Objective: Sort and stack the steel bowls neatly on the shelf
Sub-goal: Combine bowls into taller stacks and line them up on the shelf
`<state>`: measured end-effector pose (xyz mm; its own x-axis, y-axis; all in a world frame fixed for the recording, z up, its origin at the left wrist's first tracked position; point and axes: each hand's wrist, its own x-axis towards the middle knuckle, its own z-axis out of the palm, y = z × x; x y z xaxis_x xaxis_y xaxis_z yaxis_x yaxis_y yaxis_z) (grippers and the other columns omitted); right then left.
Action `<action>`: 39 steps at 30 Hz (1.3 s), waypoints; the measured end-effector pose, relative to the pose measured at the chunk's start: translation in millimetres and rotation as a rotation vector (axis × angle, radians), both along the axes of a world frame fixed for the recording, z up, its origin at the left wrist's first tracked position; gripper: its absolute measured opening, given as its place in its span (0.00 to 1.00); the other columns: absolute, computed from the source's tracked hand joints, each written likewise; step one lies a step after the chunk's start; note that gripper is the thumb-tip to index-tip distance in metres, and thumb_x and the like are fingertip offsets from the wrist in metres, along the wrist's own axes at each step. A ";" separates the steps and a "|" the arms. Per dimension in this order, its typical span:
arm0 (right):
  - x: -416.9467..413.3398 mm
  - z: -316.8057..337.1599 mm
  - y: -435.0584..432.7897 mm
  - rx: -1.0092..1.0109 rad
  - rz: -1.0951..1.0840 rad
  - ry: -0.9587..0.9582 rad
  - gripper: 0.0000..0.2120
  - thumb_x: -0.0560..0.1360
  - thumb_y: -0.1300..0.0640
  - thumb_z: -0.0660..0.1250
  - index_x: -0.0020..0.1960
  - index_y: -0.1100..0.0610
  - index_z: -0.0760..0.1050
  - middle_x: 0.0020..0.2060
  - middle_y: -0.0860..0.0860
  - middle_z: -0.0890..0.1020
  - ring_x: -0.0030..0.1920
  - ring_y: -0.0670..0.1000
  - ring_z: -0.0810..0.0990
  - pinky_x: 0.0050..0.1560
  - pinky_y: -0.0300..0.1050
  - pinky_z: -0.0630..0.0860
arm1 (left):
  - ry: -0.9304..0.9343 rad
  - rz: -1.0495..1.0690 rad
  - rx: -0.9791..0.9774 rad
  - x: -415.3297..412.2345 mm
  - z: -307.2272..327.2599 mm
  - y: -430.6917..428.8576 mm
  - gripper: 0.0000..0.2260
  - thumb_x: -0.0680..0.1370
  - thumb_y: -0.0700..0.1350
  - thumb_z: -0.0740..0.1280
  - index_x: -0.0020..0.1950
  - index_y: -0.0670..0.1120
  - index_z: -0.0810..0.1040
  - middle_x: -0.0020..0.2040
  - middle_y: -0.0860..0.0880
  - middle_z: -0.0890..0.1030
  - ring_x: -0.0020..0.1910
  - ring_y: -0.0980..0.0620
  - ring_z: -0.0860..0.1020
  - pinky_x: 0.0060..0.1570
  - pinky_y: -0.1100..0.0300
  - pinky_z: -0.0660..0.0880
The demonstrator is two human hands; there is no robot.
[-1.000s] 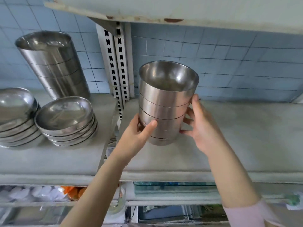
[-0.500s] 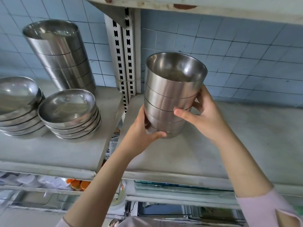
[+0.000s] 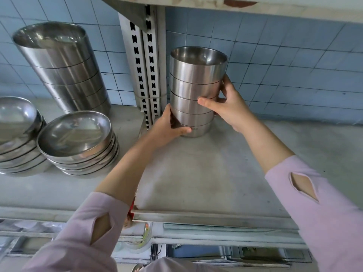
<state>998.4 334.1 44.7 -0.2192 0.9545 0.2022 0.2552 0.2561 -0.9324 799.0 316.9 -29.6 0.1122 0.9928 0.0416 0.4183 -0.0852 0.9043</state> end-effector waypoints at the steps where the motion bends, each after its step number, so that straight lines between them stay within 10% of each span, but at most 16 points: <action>1: -1.1 -0.5 3.5 -0.007 -0.004 -0.003 0.41 0.62 0.42 0.79 0.70 0.39 0.64 0.60 0.30 0.75 0.63 0.48 0.80 0.64 0.58 0.77 | 0.005 -0.007 -0.001 -1.9 0.4 3.7 0.36 0.69 0.47 0.78 0.71 0.45 0.63 0.62 0.54 0.77 0.63 0.56 0.75 0.66 0.62 0.70; 16: 6.6 -21.9 -5.9 -0.107 -0.084 0.043 0.57 0.60 0.33 0.79 0.80 0.44 0.52 0.78 0.44 0.62 0.74 0.51 0.69 0.73 0.52 0.68 | 0.189 0.181 -0.049 9.7 2.0 -25.4 0.48 0.70 0.55 0.75 0.80 0.46 0.48 0.76 0.50 0.64 0.73 0.52 0.65 0.68 0.58 0.64; 26: -22.8 -6.9 -94.0 0.166 -0.112 0.270 0.11 0.77 0.53 0.72 0.58 0.50 0.77 0.53 0.44 0.83 0.53 0.40 0.82 0.55 0.36 0.76 | 0.493 0.256 0.220 -20.1 87.6 -155.8 0.29 0.76 0.54 0.69 0.75 0.52 0.65 0.66 0.50 0.76 0.62 0.50 0.76 0.52 0.71 0.64; 35: -136.4 56.1 -86.7 0.148 0.248 0.081 0.19 0.76 0.45 0.71 0.65 0.46 0.75 0.63 0.44 0.80 0.60 0.43 0.80 0.64 0.51 0.77 | 0.675 0.423 0.293 -147.6 169.6 -177.3 0.31 0.73 0.58 0.68 0.75 0.52 0.65 0.67 0.45 0.76 0.55 0.46 0.76 0.54 0.58 0.67; 39: -189.9 67.9 -73.5 -0.056 0.310 -0.022 0.34 0.68 0.35 0.67 0.72 0.39 0.66 0.71 0.45 0.72 0.65 0.45 0.76 0.64 0.54 0.77 | 0.703 0.399 0.116 -216.5 186.5 -160.9 0.36 0.71 0.63 0.67 0.76 0.54 0.61 0.72 0.46 0.70 0.67 0.46 0.71 0.64 0.53 0.65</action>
